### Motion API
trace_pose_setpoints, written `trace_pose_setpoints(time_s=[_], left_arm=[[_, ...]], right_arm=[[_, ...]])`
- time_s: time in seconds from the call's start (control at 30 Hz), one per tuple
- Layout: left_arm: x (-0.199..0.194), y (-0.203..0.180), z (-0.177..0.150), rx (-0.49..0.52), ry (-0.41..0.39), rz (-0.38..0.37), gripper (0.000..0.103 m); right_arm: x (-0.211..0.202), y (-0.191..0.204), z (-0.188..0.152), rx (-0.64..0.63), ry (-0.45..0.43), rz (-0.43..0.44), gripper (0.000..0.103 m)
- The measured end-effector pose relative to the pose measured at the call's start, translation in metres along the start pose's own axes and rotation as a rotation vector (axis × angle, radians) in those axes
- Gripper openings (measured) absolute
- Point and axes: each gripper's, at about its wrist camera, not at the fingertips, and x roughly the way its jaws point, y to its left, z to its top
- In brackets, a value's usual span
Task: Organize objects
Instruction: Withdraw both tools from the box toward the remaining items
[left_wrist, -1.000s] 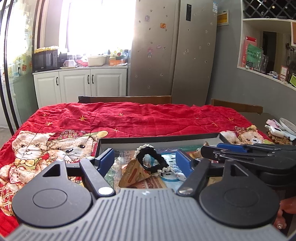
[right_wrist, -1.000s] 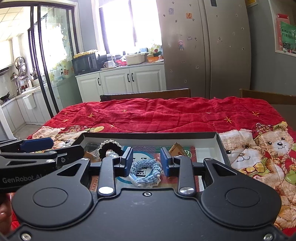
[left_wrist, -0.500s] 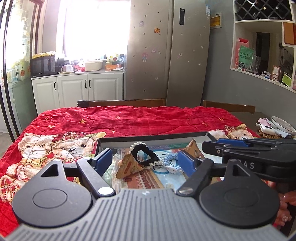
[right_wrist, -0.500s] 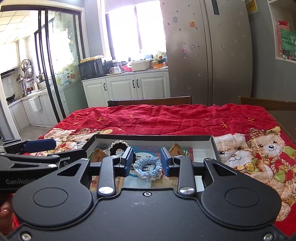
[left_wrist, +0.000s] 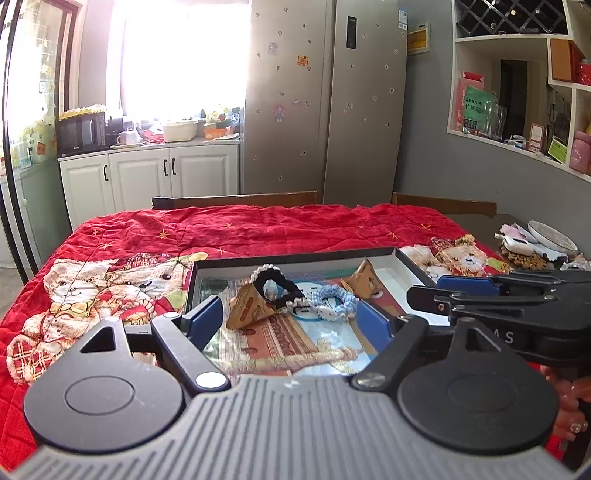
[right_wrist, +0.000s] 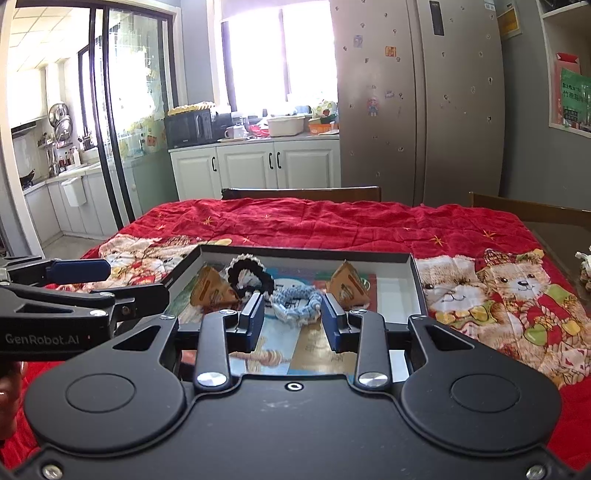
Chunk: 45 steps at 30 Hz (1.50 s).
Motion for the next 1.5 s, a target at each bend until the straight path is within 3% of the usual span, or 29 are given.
trace_pose_setpoints(time_s=[0.7, 0.9, 1.5], left_arm=[[-0.005, 0.001, -0.043, -0.021, 0.102, -0.014, 0.087], [0.007, 0.004, -0.057, -0.04, 0.147, -0.007, 0.087], [0.024, 0.002, -0.077, -0.051, 0.202, -0.03, 0.086]], right_arm=[[-0.023, 0.002, -0.046, -0.038, 0.061, 0.001, 0.034], [-0.018, 0.0, -0.067, -0.025, 0.088, 0.036, 0.034], [-0.006, -0.005, -0.088, -0.031, 0.114, 0.002, 0.034]])
